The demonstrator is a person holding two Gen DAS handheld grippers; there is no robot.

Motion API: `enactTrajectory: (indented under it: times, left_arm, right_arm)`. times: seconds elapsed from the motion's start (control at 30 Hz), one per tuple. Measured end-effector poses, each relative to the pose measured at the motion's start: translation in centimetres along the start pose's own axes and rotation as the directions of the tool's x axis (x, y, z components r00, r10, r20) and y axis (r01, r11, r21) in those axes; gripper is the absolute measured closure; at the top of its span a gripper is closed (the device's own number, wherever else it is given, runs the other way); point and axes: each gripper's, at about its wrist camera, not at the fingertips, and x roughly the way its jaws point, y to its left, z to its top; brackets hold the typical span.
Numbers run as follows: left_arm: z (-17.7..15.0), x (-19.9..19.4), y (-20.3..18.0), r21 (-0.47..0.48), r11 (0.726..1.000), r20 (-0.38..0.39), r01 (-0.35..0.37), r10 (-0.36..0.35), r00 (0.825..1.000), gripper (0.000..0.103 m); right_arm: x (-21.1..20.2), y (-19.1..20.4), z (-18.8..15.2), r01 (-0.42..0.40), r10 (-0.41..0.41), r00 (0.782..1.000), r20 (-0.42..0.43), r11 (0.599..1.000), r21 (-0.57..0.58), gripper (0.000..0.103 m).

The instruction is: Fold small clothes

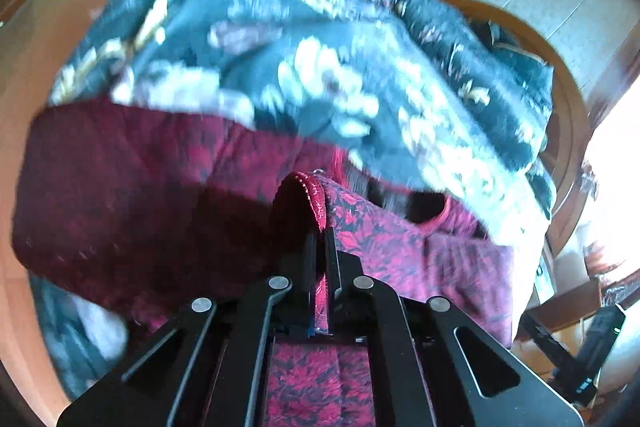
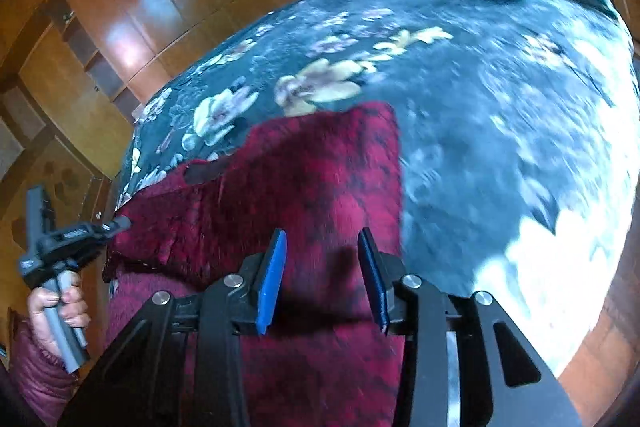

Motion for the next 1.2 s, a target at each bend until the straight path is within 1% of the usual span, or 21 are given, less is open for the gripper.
enactTrajectory:
  times: [0.1, 0.17, 0.27, 0.33, 0.4, 0.43, 0.47, 0.5, 0.53, 0.57, 0.67, 0.77, 0.83, 0.87, 0.97, 1.0, 1.03, 1.07, 1.1, 1.17, 1.2]
  left_arm:
    - [0.0, -0.4, 0.4, 0.031, 0.996, 0.019, -0.086, 0.086, 0.996, 0.101]
    - [-0.5, 0.9, 1.3, 0.047, 0.988, -0.024, -0.149, 0.150, 0.988, 0.101]
    - [-2.2, 3.5, 2.4, 0.092, 0.970, -0.089, -0.224, 0.232, 0.969, 0.101]
    - [-2.9, 3.8, 2.4, 0.109, 0.966, -0.070, -0.236, 0.244, 0.967, 0.101]
    - [-2.7, 3.1, 2.5, 0.081, 0.971, -0.070, -0.226, 0.231, 0.970, 0.097]
    - [-2.6, 2.7, 2.6, 0.067, 0.975, -0.069, -0.213, 0.217, 0.974, 0.091]
    - [-2.6, 1.8, 2.8, 0.051, 0.979, -0.056, -0.199, 0.202, 0.978, 0.077]
    - [-2.6, 0.9, 3.2, 0.033, 0.980, -0.043, -0.194, 0.195, 0.980, 0.069]
    - [-2.7, 0.4, 3.6, 0.014, 0.982, -0.030, -0.187, 0.187, 0.982, 0.055]
    - [-2.7, -0.8, 4.7, -0.030, 0.986, -0.007, -0.165, 0.165, 0.986, 0.051]
    - [-3.0, -3.1, 7.3, -0.135, 0.984, 0.010, -0.120, 0.122, 0.992, 0.051]
    - [-3.8, -5.9, 12.3, -0.288, 0.954, 0.047, -0.079, 0.097, 0.994, 0.051]
    - [-4.6, -7.5, 16.7, -0.414, 0.909, 0.065, -0.051, 0.086, 0.994, 0.051]
    - [-5.2, -8.3, 19.6, -0.492, 0.870, 0.080, -0.033, 0.084, 0.993, 0.051]
    - [-6.6, -9.4, 24.9, -0.638, 0.769, 0.118, 0.031, 0.059, 0.991, 0.051]
    - [-7.2, -9.6, 26.9, -0.689, 0.723, 0.138, 0.055, 0.057, 0.989, 0.051]
    - [-7.6, -9.6, 28.5, -0.726, 0.683, 0.152, 0.078, 0.049, 0.987, 0.051]
    - [-7.7, -9.5, 29.3, -0.745, 0.661, 0.158, 0.092, 0.041, 0.987, 0.051]
    - [-8.0, -9.3, 30.5, -0.773, 0.625, 0.168, 0.115, 0.028, 0.985, 0.051]
    - [-8.2, -8.7, 32.0, -0.806, 0.573, 0.186, 0.148, 0.008, 0.983, 0.051]
    - [-8.2, -7.9, 32.6, -0.827, 0.535, 0.199, 0.175, -0.014, 0.980, 0.051]
  right_arm:
    - [3.5, -0.1, 0.3, 0.063, -0.064, 0.996, -0.066, 0.998, -0.016, 0.069]
    - [6.3, -0.9, -0.1, 0.131, -0.132, 0.983, -0.126, 0.991, -0.011, 0.075]
    - [7.4, -1.1, -0.8, 0.144, -0.145, 0.984, -0.105, 0.989, -0.018, 0.075]
    - [7.4, -0.8, -0.8, 0.160, -0.163, 0.982, -0.099, 0.986, -0.041, 0.075]
    - [7.1, -0.6, -0.8, 0.164, -0.169, 0.980, -0.102, 0.985, -0.051, 0.074]
    - [7.0, -0.3, -0.7, 0.168, -0.174, 0.979, -0.103, 0.984, -0.062, 0.073]
    - [6.6, -0.1, -0.6, 0.177, -0.183, 0.978, -0.098, 0.982, -0.072, 0.072]
    - [6.3, 0.3, -0.5, 0.184, -0.191, 0.977, -0.092, 0.980, -0.077, 0.071]
    - [5.7, 0.9, -0.5, 0.189, -0.195, 0.978, -0.075, 0.979, -0.083, 0.065]
    - [5.1, 1.5, -0.5, 0.188, -0.194, 0.979, -0.057, 0.978, -0.091, 0.058]
    - [3.6, 4.1, -1.4, 0.157, -0.160, 0.987, -0.007, 0.977, -0.144, 0.054]
    - [3.2, 6.7, -2.8, 0.076, -0.081, 0.996, -0.024, 0.982, -0.171, 0.049]
    - [3.7, 8.8, -4.1, 0.028, -0.040, 0.998, -0.058, 0.979, -0.203, 0.048]
    - [4.1, 9.6, -4.6, 0.010, -0.026, 0.997, -0.075, 0.977, -0.214, 0.048]
    - [5.2, 12.2, -6.3, -0.020, -0.009, 0.994, -0.111, 0.965, -0.262, 0.047]
    - [5.7, 13.0, -6.8, -0.030, -0.004, 0.992, -0.123, 0.961, -0.276, 0.047]
    - [6.3, 13.6, -7.3, -0.040, 0.000, 0.990, -0.142, 0.959, -0.279, 0.047]
    - [6.9, 14.1, -7.8, -0.040, -0.005, 0.987, -0.159, 0.958, -0.283, 0.047]
    - [7.3, 14.3, -8.2, -0.037, -0.014, 0.985, -0.171, 0.956, -0.290, 0.047]
    - [8.2, 14.7, -8.9, -0.018, -0.039, 0.983, -0.178, 0.950, -0.310, 0.045]
    - [8.4, 14.7, -9.0, -0.010, -0.048, 0.983, -0.175, 0.949, -0.315, 0.045]
